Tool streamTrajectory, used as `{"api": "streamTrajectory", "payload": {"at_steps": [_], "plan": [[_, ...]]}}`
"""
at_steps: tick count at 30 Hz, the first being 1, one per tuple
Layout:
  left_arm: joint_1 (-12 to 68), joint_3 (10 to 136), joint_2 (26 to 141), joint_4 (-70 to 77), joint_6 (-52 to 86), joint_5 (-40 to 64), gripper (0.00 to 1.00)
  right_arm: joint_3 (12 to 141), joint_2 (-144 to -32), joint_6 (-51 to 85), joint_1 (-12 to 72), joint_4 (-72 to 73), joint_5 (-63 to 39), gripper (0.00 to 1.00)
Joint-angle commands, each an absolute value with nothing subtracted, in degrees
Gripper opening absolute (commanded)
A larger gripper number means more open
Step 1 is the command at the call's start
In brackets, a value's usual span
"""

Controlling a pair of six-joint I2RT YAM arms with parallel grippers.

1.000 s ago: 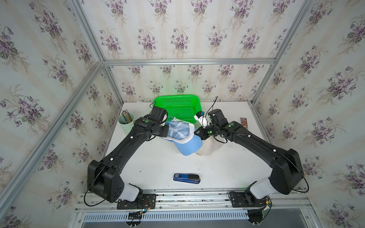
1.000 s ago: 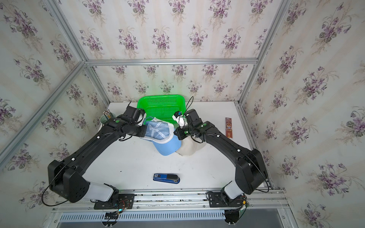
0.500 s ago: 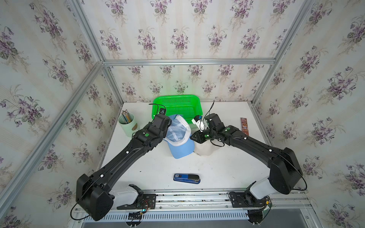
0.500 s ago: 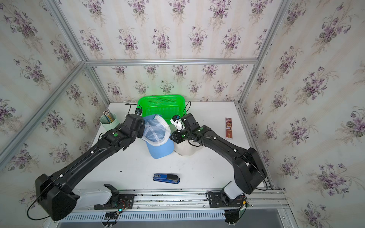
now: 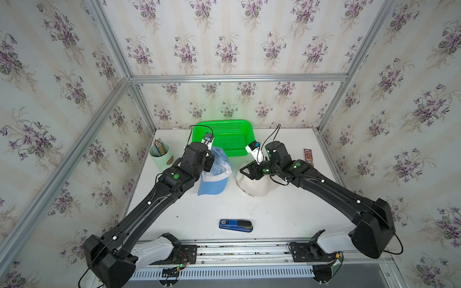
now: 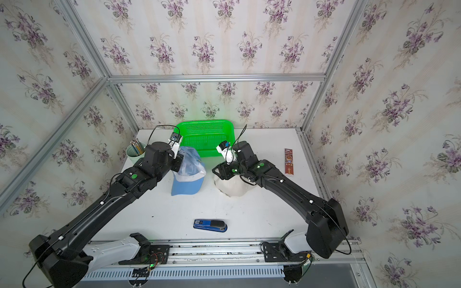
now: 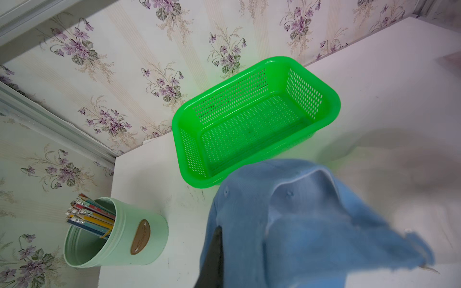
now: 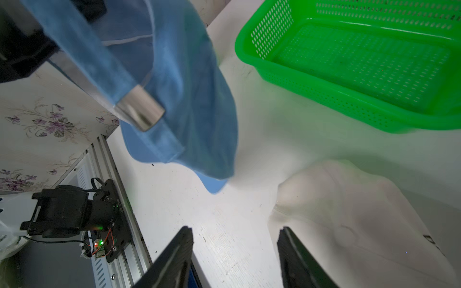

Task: Turn the baseball cap inside out
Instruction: Turn over the baseball cap.

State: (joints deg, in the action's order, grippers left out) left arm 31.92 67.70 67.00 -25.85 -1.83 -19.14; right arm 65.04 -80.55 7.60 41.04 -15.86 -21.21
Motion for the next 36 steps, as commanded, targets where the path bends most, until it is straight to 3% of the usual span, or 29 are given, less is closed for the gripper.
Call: {"api": "streamTrajectory", "payload": {"at_steps": [1, 2, 9, 19, 29, 36], "plan": [[32.14, 72.68, 69.54, -32.26, 1.82, -21.18, 0.02, 63.18, -79.25, 9.89, 44.68, -6.84, -14.15, 0.66], [32.42, 74.27, 70.55, -34.21, 2.49, -21.25, 0.02, 62.48, -79.18, 10.11, 45.18, -5.52, -10.7, 0.74], [34.75, 75.82, 71.02, -35.85, 2.98, -21.84, 0.02, 63.65, -80.68, 7.21, 45.22, -3.28, 0.0, 0.75], [35.01, 80.7, 73.63, -43.2, 5.97, -23.3, 0.02, 64.1, -82.81, 6.33, 46.27, -1.1, -10.16, 0.76], [35.33, 82.39, 73.94, -44.63, 6.25, -20.69, 0.02, 60.91, -80.9, 4.31, 46.58, -0.15, -7.12, 0.8], [36.12, 81.89, 72.31, -45.14, 7.03, -19.23, 0.02, 64.69, -85.9, 3.6, 46.63, 1.8, -8.97, 0.86]]}}
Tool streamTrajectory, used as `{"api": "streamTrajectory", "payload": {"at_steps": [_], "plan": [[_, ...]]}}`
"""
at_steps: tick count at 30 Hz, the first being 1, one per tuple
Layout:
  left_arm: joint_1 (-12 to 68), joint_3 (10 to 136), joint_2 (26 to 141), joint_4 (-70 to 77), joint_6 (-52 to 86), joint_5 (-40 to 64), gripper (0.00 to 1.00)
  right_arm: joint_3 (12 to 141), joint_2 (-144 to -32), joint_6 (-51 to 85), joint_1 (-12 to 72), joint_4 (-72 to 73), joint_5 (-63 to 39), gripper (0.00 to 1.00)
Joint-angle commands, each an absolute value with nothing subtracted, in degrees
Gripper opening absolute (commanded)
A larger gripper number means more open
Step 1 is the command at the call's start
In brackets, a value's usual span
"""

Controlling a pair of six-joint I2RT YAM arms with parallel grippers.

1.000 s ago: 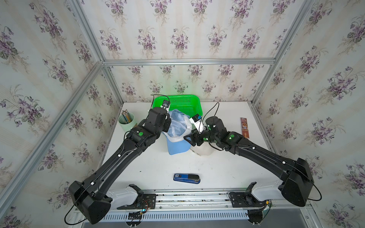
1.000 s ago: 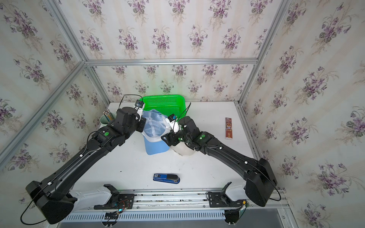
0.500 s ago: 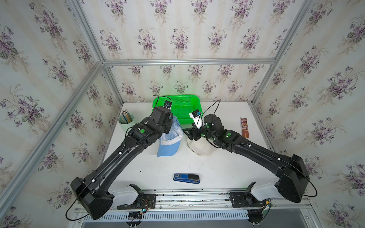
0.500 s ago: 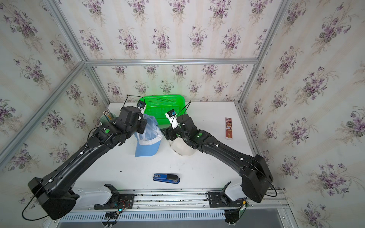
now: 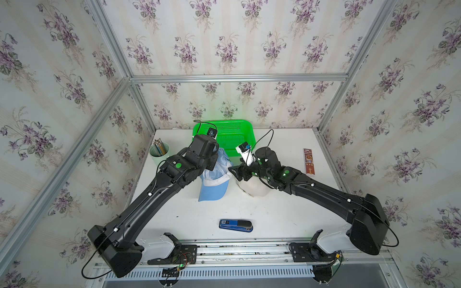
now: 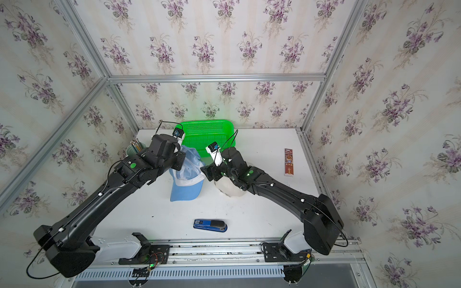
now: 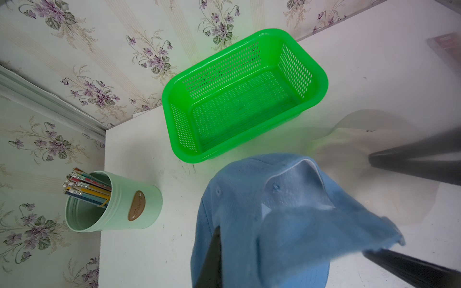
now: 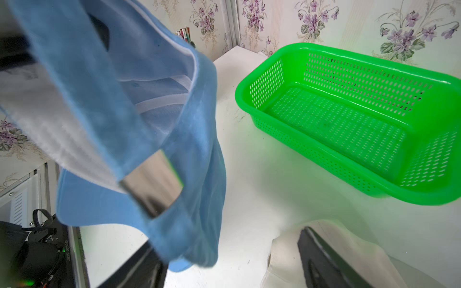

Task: Turn the baseball cap inside out
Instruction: Turn over the baseball cap.

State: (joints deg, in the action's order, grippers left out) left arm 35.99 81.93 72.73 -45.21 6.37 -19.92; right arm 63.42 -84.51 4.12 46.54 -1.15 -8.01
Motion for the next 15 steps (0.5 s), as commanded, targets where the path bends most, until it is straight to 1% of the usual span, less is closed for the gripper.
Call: {"api": "streamTrajectory", "payload": {"at_steps": [1, 5, 6, 8, 10, 11, 14, 15], "plan": [[36.19, 82.0, 72.2, -45.32, 7.16, -19.3, 0.02, 65.3, -86.7, 3.77, 46.58, 1.88, -9.27, 0.86], [36.45, 81.78, 71.02, -45.2, 7.31, -17.02, 0.01, 67.36, -89.65, 4.71, 46.62, 3.38, -7.36, 0.84], [36.56, 81.74, 70.64, -45.07, 7.3, -16.46, 0.02, 67.6, -90.35, 5.67, 46.57, 4.33, -5.01, 0.8], [36.77, 81.57, 69.92, -45.56, 7.45, -16.55, 0.02, 69.38, -92.22, 9.0, 45.38, 4.37, -1.37, 0.62], [36.83, 81.03, 69.15, -45.97, 7.64, -17.43, 0.02, 71.65, -93.84, 11.77, 44.47, 3.18, -0.29, 0.41], [36.83, 80.36, 68.64, -45.52, 7.65, -17.74, 0.02, 71.84, -94.09, 13.25, 44.49, 3.76, 0.57, 0.33], [36.83, 77.79, 67.09, -43.37, 8.57, -20.47, 0.03, 73.76, -95.15, 21.23, 44.56, 3.11, 3.26, 0.16], [36.8, 77.29, 66.98, -42.98, 8.82, -21.31, 0.03, 73.67, -95.13, 24.26, 44.92, 3.29, 4.31, 0.14]]}}
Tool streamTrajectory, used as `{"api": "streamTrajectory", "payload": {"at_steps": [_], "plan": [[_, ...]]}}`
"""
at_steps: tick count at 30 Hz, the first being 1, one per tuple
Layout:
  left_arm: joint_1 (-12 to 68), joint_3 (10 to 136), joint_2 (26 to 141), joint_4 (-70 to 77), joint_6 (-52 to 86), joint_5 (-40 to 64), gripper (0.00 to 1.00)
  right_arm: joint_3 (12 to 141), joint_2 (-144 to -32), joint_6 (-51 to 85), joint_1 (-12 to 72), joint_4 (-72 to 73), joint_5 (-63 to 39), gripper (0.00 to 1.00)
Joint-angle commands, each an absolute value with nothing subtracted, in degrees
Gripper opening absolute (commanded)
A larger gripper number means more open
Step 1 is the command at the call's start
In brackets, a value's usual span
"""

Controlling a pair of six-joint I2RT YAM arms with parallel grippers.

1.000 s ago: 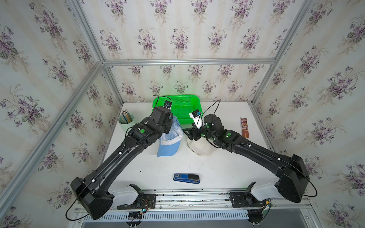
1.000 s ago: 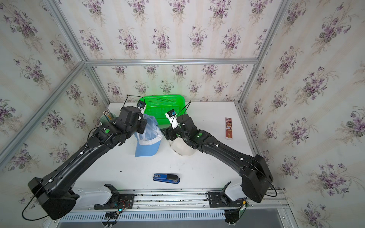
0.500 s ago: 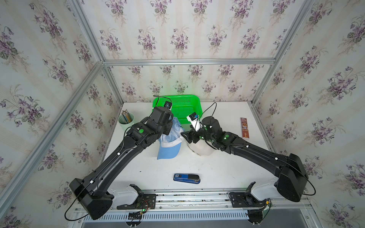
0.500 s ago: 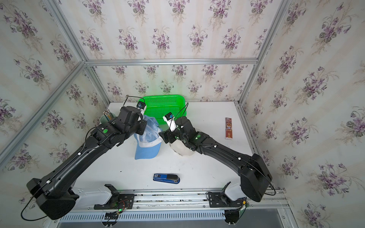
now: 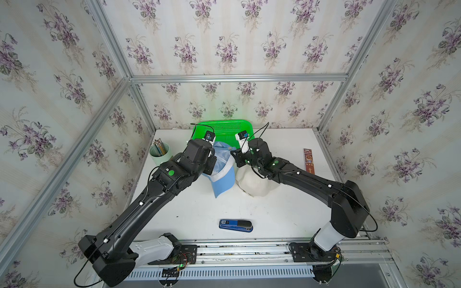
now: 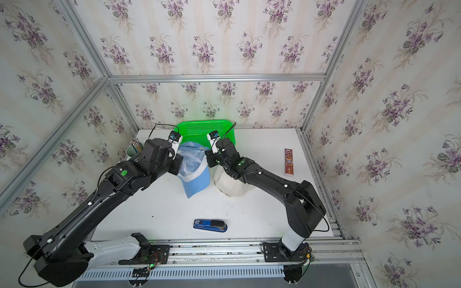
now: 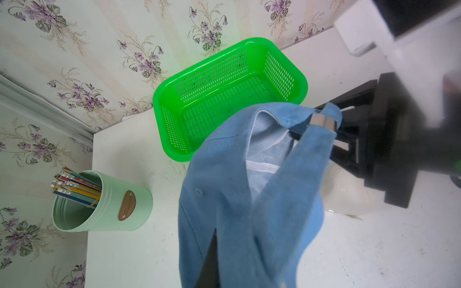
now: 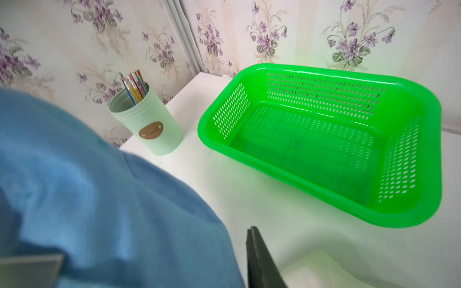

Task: Turn the baseball cap inside out
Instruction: Turn over the baseball cap.

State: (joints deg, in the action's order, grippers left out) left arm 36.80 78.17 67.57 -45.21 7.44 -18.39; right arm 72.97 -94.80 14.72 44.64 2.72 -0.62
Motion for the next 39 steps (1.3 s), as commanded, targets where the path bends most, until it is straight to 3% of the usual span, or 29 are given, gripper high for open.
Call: {"api": "streamTrajectory", "payload": {"at_steps": [1, 8, 11, 15, 17, 18, 22, 24, 29, 35, 39], "plan": [[36.79, 77.08, 67.03, -42.85, 9.24, -22.15, 0.03, 72.47, -94.59, 26.55, 45.49, 5.41, 4.4, 0.16], [36.74, 76.21, 67.86, -38.51, 9.53, -28.02, 0.05, 68.84, -92.45, 26.78, 47.29, 9.38, -0.71, 0.15], [36.65, 76.58, 68.62, -37.47, 11.94, -28.05, 0.03, 70.17, -91.71, 25.18, 47.37, 5.38, -3.16, 0.38], [36.65, 85.23, 75.11, -48.41, 17.53, -30.74, 0.02, 66.29, -85.95, 20.79, 47.93, 1.46, -0.83, 0.58], [36.67, 87.03, 76.99, -49.87, 19.23, -30.97, 0.01, 64.12, -82.9, 18.82, 48.53, -0.36, 0.76, 0.63], [36.53, 87.47, 77.69, -49.79, 19.55, -30.82, 0.01, 62.97, -81.24, 17.73, 49.35, -0.91, 2.15, 0.61], [35.45, 90.84, 80.33, -52.56, 22.19, -28.31, 0.01, 59.05, -77.87, 14.18, 55.25, 3.95, 2.9, 0.22], [35.33, 92.44, 80.6, -54.18, 22.78, -27.43, 0.01, 58.32, -79.03, 13.03, 58.3, 8.67, 4.74, 0.12], [35.5, 91.51, 78.18, -54.48, 23.6, -23.26, 0.0, 59.41, -86.95, 12.66, 58.78, 22.51, 9.07, 0.0], [35.68, 86.0, 72.31, -53.12, 24.78, -16.73, 0.01, 66.27, -97.22, 15.68, 53.31, 35.83, 5.31, 0.0], [35.62, 82.89, 69.5, -50.17, 25.09, -13.72, 0.01, 75.86, -105.31, 15.95, 52.33, 33.79, 4.76, 0.0]]}}
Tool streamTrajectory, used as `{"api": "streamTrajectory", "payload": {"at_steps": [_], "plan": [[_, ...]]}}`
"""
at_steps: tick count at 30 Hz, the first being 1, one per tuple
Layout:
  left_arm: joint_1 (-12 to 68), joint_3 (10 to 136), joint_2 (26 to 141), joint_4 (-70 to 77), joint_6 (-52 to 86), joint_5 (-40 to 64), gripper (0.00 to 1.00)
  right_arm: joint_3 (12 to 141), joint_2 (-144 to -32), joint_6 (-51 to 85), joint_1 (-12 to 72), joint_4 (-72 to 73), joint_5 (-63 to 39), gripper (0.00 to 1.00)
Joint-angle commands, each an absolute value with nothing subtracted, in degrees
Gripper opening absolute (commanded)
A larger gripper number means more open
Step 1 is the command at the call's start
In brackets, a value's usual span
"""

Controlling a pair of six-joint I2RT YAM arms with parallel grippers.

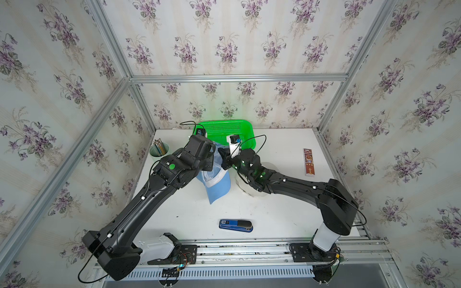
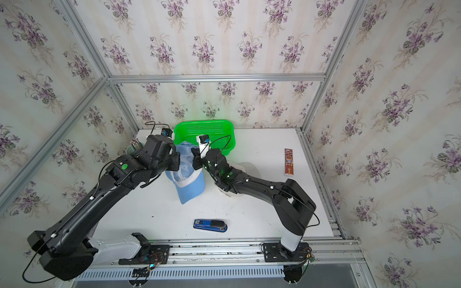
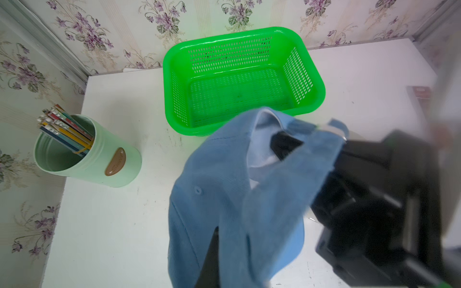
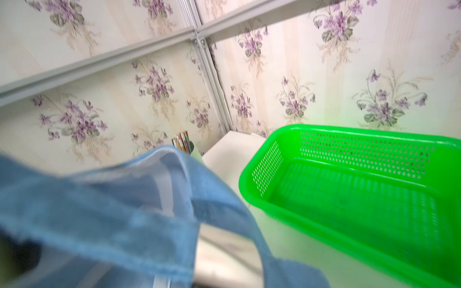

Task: Turn the baseball cap inside out
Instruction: Turn over the baseball cap.

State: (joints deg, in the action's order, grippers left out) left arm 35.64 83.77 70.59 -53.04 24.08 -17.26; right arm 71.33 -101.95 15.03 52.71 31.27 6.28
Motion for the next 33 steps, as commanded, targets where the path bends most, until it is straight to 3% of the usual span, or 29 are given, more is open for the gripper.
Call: {"api": "streamTrajectory", "payload": {"at_steps": [1, 7, 12, 19, 24, 27, 30, 33], "plan": [[35.51, 82.58, 69.14, -49.52, 25.14, -12.94, 0.01, 78.19, -107.41, 16.54, 52.0, 32.51, 4.2, 0.0], [34.24, 80.47, 67.93, -45.53, 25.26, -8.87, 0.02, 80.44, -111.89, 20.32, 51.72, 35.74, 0.49, 0.02], [32.4, 80.57, 67.37, -46.0, 25.52, -11.19, 0.01, 72.48, -106.7, 21.62, 52.14, 39.42, -0.24, 0.06], [31.46, 80.95, 68.48, -42.96, 27.7, -0.85, 0.01, 71.98, -109.69, 25.11, 53.16, 47.15, -3.31, 0.08], [31.49, 80.45, 68.79, -42.1, 28.66, 1.96, 0.01, 75.35, -114.21, 29.38, 53.42, 51.95, -4.65, 0.18], [31.47, 81.31, 69.07, -43.82, 28.91, -0.15, 0.01, 76.92, -114.38, 29.06, 53.35, 49.36, -3.27, 0.31], [31.47, 82.7, 68.69, -47.52, 30.26, -9.27, 0.1, 72.6, -110.59, 28.42, 52.46, 49.1, -3.65, 0.44], [30.41, 81.62, 67.66, -48.62, 33.01, -21.54, 0.12, 67.29, -103.63, 25.51, 51.39, 43.4, -6.28, 0.5]]}}
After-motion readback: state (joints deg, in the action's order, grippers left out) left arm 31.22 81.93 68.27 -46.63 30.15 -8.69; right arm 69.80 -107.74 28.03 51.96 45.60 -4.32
